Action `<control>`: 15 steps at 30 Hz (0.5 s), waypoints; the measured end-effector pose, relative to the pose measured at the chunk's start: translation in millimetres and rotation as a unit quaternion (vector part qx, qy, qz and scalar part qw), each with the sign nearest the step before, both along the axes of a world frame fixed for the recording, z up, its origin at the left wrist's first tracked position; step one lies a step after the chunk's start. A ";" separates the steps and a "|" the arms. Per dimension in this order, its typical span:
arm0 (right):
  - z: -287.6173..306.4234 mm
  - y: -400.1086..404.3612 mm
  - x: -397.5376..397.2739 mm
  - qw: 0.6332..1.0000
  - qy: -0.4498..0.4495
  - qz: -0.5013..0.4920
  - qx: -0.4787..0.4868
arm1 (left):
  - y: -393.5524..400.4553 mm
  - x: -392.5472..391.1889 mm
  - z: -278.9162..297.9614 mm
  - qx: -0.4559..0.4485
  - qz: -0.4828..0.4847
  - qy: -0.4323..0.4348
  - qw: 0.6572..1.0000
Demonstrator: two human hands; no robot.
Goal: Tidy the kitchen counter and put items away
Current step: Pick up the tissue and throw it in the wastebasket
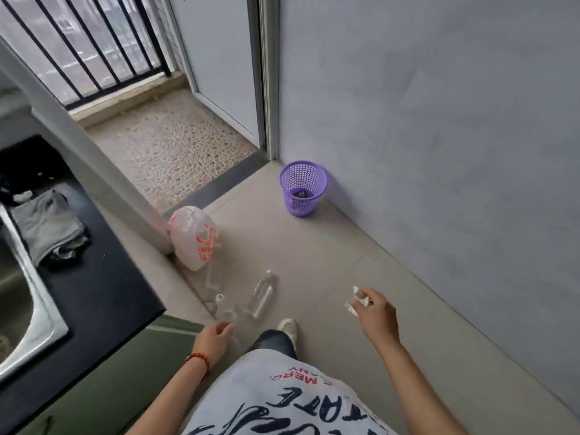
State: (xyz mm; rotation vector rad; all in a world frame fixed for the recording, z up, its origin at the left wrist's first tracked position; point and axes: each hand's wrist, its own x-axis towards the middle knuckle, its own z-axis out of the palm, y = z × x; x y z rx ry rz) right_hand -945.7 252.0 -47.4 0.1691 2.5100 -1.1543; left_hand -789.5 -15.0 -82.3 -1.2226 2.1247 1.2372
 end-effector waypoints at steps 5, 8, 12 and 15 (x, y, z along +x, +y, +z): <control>6.0 2.7 -81.2 0.999 0.005 -0.042 0.000 | -14.2 -143.0 22.4 -0.010 -0.059 0.037 0.998; 2.4 5.9 -118.7 0.998 -0.014 -0.057 0.012 | -24.3 -222.9 36.7 -0.020 -0.073 0.068 0.995; -11.4 2.0 -177.4 0.998 -0.030 -0.056 0.019 | -44.5 -311.9 45.8 -0.037 -0.075 0.095 0.992; -13.4 -5.7 -228.2 0.998 -0.044 -0.035 0.021 | -56.0 -349.4 45.6 -0.044 -0.057 0.097 0.993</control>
